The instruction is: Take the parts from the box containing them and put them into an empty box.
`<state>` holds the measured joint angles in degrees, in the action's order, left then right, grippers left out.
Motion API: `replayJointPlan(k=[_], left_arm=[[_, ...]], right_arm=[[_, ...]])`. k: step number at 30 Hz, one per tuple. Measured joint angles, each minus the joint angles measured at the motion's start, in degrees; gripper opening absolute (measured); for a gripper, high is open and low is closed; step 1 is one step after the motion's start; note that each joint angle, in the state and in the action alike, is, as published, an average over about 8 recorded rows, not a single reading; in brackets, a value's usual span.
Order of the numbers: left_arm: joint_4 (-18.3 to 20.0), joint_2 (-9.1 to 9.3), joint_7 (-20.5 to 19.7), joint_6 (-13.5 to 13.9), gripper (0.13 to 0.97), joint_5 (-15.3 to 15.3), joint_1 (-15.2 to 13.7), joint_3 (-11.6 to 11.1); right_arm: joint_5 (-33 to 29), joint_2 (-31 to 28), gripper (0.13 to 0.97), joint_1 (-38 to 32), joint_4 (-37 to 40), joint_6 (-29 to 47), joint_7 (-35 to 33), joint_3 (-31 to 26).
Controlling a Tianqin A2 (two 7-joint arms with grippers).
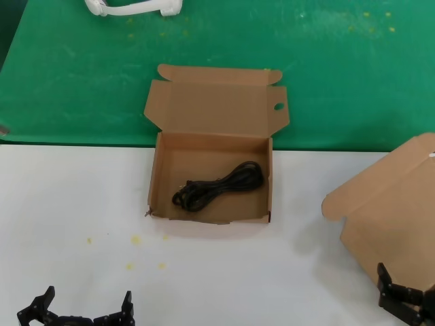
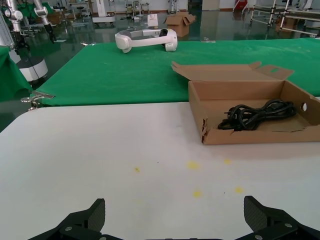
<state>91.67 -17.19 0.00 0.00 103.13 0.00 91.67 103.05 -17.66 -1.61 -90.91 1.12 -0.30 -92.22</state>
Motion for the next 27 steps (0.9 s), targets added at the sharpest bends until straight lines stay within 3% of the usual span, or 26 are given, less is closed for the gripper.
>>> replayJointPlan(k=[27], left_arm=[[0.00, 0.00, 0.00, 0.00, 0.966, 0.00, 0.00, 0.00]], right_arm=[[0.06, 0.34, 0.966, 1.18, -0.56, -0.82, 0.22, 0.40]])
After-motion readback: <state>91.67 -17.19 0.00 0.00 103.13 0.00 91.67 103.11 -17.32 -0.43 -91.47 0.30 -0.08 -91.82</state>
